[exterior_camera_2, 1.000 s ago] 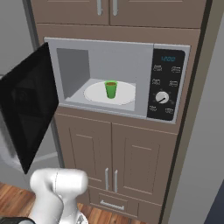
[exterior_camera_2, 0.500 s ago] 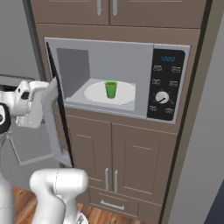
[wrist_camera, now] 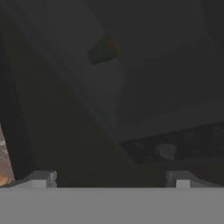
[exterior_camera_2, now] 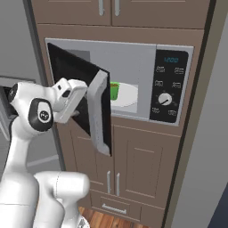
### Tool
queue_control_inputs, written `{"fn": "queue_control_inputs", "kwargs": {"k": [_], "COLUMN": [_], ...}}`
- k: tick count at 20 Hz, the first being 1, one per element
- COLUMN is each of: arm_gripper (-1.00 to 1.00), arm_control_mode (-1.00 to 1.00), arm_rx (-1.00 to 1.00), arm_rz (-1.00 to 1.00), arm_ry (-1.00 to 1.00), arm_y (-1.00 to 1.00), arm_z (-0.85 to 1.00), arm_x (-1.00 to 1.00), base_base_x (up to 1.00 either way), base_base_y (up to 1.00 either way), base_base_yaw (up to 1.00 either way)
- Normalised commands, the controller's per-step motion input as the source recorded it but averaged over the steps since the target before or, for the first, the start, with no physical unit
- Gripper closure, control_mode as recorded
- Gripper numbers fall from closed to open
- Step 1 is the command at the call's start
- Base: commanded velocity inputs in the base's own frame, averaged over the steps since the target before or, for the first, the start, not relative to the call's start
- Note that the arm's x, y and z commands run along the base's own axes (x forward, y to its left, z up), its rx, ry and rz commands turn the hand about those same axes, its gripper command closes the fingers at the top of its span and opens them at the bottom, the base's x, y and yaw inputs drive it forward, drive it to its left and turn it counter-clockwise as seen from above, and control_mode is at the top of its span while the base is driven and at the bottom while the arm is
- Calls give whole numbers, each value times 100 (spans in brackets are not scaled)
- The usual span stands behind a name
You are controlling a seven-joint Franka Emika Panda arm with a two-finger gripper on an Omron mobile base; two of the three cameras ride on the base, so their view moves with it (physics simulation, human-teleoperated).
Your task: Place the microwavable item in the microwave. Then, close the microwave door and press the start button.
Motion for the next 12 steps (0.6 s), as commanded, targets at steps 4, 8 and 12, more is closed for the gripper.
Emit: {"fn": "queue_control_inputs", "kwargs": {"k": [4,8,12], "arm_gripper": [-100,-100,-100], "arm_control_mode": [-100,-100,-100], "arm_rx": [11,8,7], "arm_rz": [10,12,13], "arm_ry": [0,0,0], "arm_y": [-35,-14,-11], "arm_z": [0,0,0], "arm_x": [74,78,76], "base_base_x": [0,0,0], "base_base_y": [0,0,0], "base_base_yaw": [0,0,0]}}
